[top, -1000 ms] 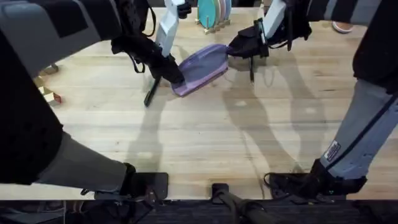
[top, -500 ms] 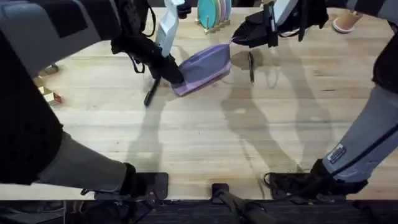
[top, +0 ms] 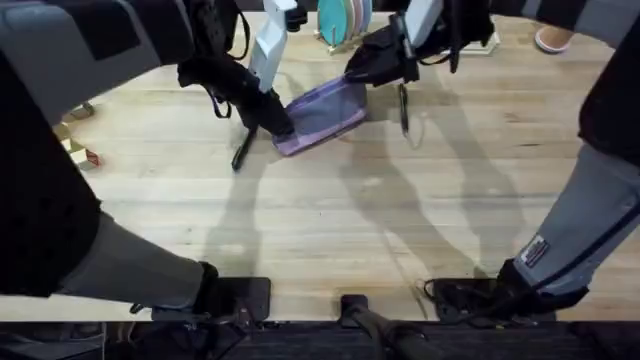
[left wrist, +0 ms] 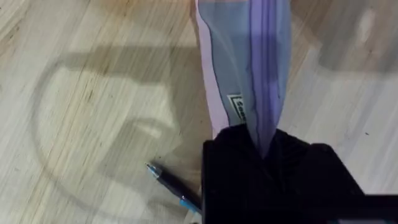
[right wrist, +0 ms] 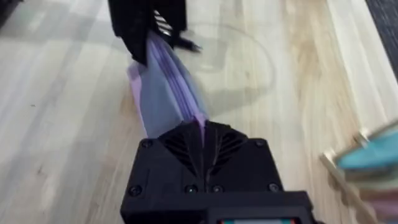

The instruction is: Unzip the bag, pick up the pens from the table one at a time and place them inside, then zip the bag closed.

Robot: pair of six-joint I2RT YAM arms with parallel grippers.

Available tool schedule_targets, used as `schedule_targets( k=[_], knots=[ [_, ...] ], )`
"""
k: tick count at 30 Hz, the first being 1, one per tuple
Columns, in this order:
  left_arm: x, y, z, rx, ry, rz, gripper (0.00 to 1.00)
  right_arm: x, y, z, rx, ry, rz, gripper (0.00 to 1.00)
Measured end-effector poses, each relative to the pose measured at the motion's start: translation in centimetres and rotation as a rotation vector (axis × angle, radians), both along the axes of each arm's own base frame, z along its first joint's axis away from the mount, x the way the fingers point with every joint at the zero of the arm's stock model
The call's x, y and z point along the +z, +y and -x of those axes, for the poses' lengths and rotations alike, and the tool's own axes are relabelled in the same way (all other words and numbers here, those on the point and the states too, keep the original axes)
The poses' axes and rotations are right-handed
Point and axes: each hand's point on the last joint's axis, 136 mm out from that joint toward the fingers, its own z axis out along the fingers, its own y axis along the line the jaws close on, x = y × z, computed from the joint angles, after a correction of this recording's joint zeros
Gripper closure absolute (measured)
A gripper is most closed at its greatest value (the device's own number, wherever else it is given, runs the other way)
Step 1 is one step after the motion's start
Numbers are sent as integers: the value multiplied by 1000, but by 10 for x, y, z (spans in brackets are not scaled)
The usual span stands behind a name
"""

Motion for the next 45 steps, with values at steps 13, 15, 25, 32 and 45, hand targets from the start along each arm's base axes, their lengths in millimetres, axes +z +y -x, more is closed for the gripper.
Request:
schedule_targets(
  k=[13,15,25,32,45],
  knots=[
    [0,0,0,-1,1,2,958,2,58,38,141,21,-5,972],
    [0,0,1,0,4,1,958,2,64,43,158,24,-4,972],
    [-1,1,2,1,11,-8,958,2,98,67,245,2,-5,972],
    [-1,1,2,1,11,-9,958,1,105,69,259,-18,-2,972],
    [-1,2,1,3,6,-8,958,3,88,63,217,46,-10,6]
  ],
)
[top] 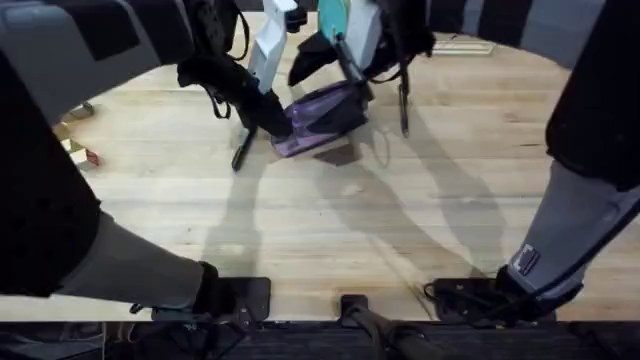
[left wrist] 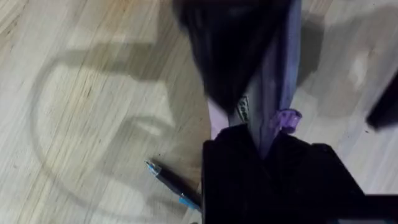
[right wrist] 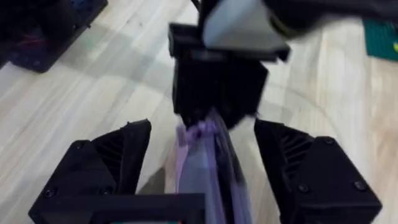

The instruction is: Unzip the bag, pick up the pens from the table one at a time and place them inside, then zip the bag closed.

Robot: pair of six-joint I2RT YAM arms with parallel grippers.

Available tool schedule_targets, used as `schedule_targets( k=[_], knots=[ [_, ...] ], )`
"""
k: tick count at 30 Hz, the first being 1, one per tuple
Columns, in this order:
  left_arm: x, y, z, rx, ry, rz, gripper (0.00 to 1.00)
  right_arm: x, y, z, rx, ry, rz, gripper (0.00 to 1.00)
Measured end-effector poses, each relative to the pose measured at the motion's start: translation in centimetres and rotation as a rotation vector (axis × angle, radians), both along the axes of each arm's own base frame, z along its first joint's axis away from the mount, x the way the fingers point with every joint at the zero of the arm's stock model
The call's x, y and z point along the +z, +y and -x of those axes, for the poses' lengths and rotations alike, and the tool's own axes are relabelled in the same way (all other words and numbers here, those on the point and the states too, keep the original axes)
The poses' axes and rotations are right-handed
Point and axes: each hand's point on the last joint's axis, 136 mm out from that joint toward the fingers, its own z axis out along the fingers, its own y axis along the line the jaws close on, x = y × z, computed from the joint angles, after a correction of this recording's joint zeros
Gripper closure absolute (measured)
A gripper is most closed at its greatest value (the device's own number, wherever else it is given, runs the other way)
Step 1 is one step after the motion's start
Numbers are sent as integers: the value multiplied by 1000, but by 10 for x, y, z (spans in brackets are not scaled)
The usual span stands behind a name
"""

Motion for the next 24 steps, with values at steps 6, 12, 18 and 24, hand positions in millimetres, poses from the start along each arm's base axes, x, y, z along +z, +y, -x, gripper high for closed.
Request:
schedule_targets(
  k=[6,12,18,24],
  knots=[
    [0,0,0,0,-1,0,958,8,-46,-26,-122,-2,50,6],
    [1,0,-4,1,-17,1,282,36,-79,-30,-208,-111,167,6],
    [1,1,-3,3,-14,1,7,32,-83,-29,-217,-117,213,6],
    [3,-4,-2,-2,-6,31,7,49,-85,-27,-223,-159,204,6]
  ],
)
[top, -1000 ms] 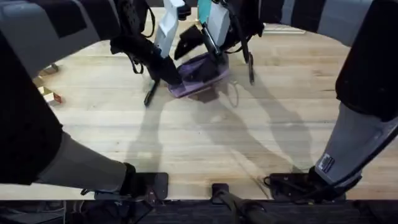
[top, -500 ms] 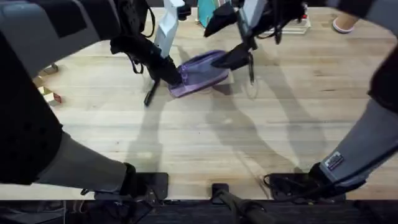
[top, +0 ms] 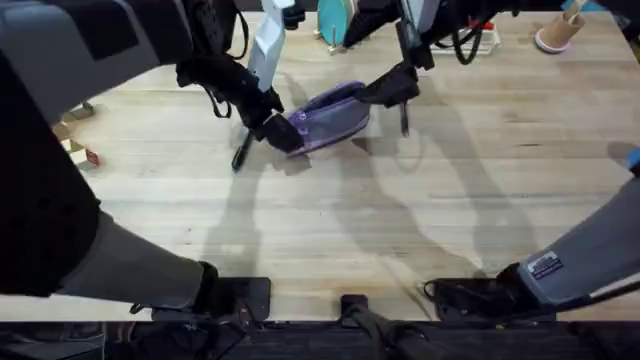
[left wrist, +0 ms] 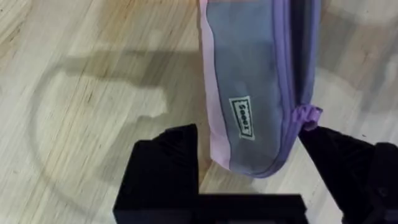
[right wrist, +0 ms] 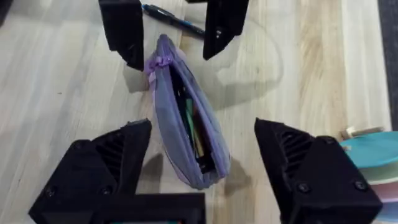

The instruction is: Unzip the bag, pick up the pens from the table one at a time and place them inside, then zip the bag closed.

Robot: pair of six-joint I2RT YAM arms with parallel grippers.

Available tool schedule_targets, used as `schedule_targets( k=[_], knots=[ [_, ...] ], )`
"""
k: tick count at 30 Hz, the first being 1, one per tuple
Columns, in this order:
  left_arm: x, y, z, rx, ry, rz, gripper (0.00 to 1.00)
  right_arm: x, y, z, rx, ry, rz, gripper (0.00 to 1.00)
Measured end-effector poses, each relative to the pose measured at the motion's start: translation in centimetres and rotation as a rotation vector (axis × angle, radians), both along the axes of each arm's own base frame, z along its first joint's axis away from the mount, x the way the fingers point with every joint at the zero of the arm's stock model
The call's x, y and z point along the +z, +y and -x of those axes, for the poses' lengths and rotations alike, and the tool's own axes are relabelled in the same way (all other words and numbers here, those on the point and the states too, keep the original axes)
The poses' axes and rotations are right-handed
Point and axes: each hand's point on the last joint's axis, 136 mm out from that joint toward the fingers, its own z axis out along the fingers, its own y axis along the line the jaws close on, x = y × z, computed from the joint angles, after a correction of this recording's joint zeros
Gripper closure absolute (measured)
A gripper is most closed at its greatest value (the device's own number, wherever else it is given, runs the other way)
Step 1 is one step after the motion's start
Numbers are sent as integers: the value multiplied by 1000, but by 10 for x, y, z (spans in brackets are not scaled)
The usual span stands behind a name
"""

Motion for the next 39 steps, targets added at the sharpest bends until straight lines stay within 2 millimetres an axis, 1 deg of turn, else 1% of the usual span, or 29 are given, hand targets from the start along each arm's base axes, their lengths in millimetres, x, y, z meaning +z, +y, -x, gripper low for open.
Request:
schedule_targets(
  k=[4,5,6,7,9,10,11,12,13,14,17,21,23,25,28,34,39],
  knots=[
    [2,-1,1,4,6,26,7,10,5,4,16,2,-49,6],
    [4,0,0,8,5,34,7,11,5,4,19,3,-56,40],
    [6,1,-1,15,1,41,7,12,6,5,20,5,-61,129],
    [8,4,-2,24,-5,44,7,12,6,5,21,8,-61,253],
    [17,12,-5,49,-28,51,7,9,6,7,19,17,-45,535],
    [22,16,-7,64,-42,55,7,7,5,7,14,19,-31,651],
    [27,20,-8,79,-56,59,7,5,6,8,11,19,-10,740],
    [34,25,-10,94,-72,62,7,1,6,8,7,17,22,861],
    [39,29,-10,107,-83,64,7,-1,8,9,0,15,57,944],
    [45,33,-10,121,-93,67,7,-4,11,9,0,5,93,964],
    [54,41,-8,149,-105,74,7,-8,24,10,5,-63,219,973],
    [59,43,-7,159,-102,110,7,-12,41,16,25,-168,377,973],
    [62,42,-5,147,-105,134,7,-16,46,20,35,-203,439,973],
    [65,41,-3,126,-110,161,6,-20,46,23,40,-221,489,973],
    [72,40,4,85,-133,189,7,-22,40,21,28,-234,534,973],
    [85,43,15,5,-200,218,6,-24,33,16,6,-246,569,973],
    [88,52,15,-19,-247,222,6,-24,34,17,9,-243,563,973]
  ],
)
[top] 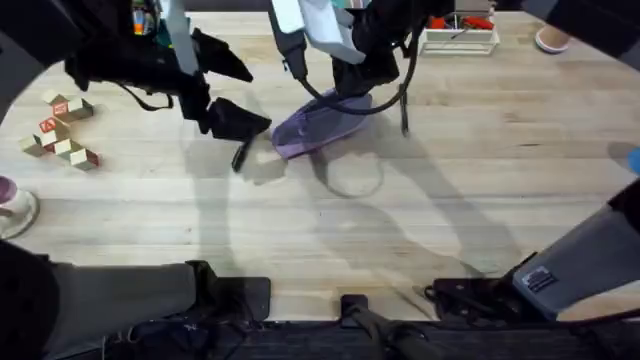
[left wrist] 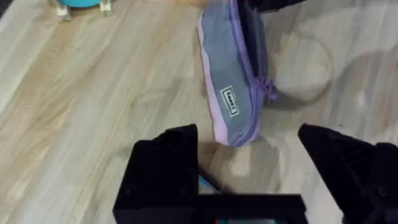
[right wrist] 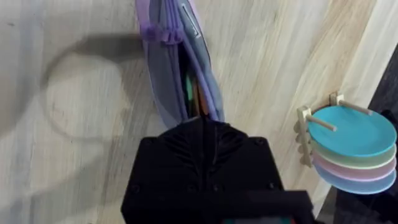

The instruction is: Unzip the bag, pick up the pens from the table one at a time and place them inside, then zip the bag closed.

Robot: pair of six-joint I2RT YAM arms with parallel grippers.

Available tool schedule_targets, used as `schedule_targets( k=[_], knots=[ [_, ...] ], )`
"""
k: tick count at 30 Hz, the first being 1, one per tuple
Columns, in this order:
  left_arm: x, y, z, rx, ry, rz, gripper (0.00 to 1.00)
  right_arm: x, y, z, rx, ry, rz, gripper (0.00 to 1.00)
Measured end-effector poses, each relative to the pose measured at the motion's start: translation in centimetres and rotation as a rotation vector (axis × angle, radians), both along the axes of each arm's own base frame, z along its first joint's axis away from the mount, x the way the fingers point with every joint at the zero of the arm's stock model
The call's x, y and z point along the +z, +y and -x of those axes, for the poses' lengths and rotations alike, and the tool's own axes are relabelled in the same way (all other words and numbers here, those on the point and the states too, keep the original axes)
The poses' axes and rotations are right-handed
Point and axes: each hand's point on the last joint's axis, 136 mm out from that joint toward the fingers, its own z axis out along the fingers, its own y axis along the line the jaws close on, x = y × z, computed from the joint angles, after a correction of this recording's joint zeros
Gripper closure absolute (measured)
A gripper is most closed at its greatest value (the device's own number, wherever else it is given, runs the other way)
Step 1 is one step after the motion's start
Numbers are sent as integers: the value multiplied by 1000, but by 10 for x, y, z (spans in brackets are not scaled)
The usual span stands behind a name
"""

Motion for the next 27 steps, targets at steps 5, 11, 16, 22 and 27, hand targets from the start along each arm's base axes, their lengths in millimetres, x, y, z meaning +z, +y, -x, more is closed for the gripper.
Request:
schedule_targets(
  k=[5,11,16,22,27],
  knots=[
    [2,13,-3,26,-24,6,6,0,2,1,6,5,-9,973],
    [2,23,-5,50,-32,5,6,-19,6,3,22,55,5,973],
    [2,23,-4,49,-33,5,6,-43,14,4,47,92,32,973],
    [3,22,-4,46,-34,12,6,-59,22,1,64,99,43,973],
    [3,21,-3,46,-26,18,6,-64,24,1,71,103,47,973]
  ],
)
